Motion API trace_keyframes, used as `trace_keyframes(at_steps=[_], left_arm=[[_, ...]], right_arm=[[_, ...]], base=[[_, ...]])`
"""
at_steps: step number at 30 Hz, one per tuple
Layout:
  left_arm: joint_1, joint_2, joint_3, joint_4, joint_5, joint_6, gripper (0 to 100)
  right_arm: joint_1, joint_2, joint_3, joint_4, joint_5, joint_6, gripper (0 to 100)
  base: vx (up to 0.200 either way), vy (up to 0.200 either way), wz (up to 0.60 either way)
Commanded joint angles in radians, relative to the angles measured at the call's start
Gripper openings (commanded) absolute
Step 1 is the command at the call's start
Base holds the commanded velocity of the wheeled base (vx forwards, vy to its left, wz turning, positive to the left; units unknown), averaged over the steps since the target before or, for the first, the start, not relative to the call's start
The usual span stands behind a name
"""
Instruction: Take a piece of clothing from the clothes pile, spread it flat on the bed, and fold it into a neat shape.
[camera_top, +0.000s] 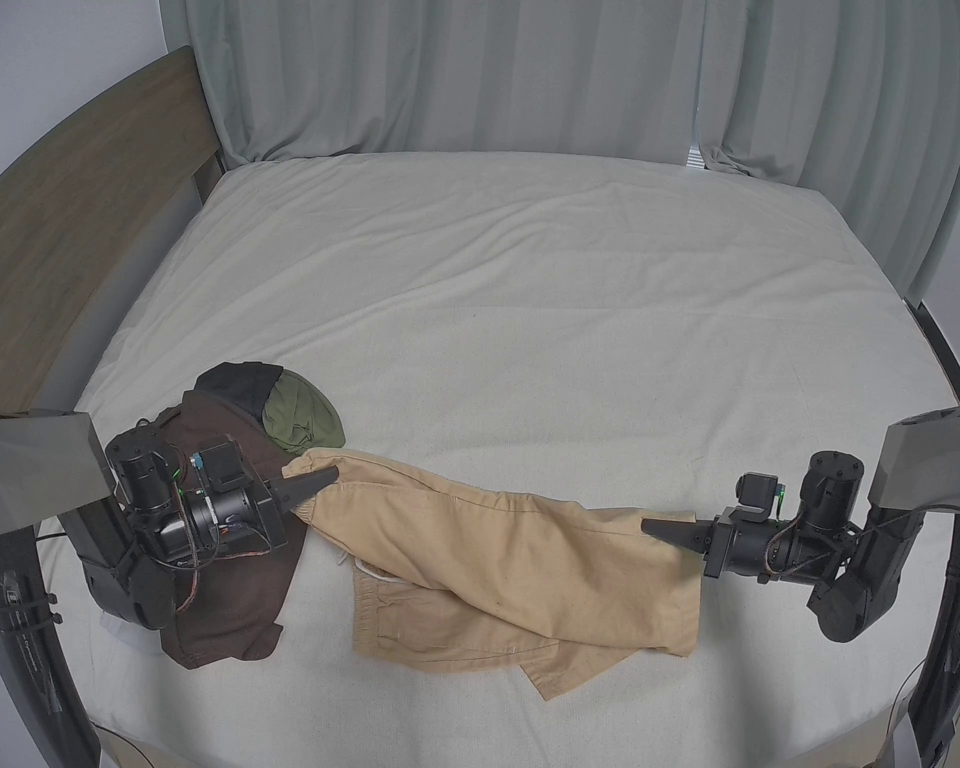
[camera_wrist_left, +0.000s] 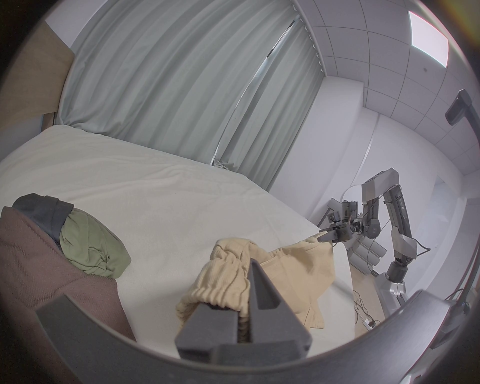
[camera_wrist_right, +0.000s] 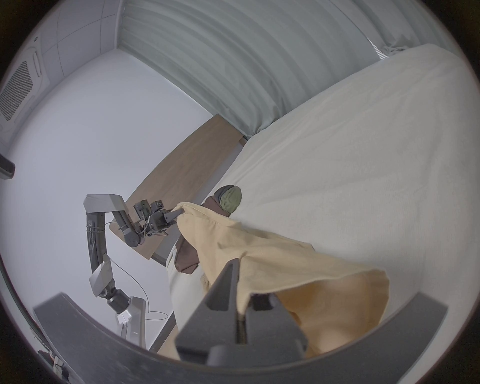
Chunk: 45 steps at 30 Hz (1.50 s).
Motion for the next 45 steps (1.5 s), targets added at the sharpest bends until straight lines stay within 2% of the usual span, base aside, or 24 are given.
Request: trace_keyframes(at_steps=[1, 15, 19, 28, 45], left_arm=[[0.000, -0.004, -0.005, -0.002, 0.000, -0.003, 0], [0.003, -0.056, -0.045, -0.002, 0.000, -0.017, 0], [0.014, -0.113, -0.052, -0.002, 0.000, -0.084, 0], [0.023, -0.151, -0.066, -0.002, 0.000, -0.149, 0], [0.038, -0.154, -0.089, -0.002, 0.000, -0.159, 0]], right_arm=[[0.018, -0.100, 0.029, 0.002, 0.000, 0.001, 0], [0.052, -0.201, 0.048, 0.003, -0.012, 0.035, 0], [0.051, -0.224, 0.048, 0.003, -0.012, 0.035, 0], [0.046, -0.260, 0.043, 0.002, -0.012, 0.049, 0], [0.035, -0.289, 0.034, 0.002, -0.013, 0.050, 0]], base=[[0.000, 0.000, 0.00], [0.000, 0.000, 0.00], [0.000, 0.000, 0.00], [0.000, 0.000, 0.00], [0.000, 0.000, 0.00]])
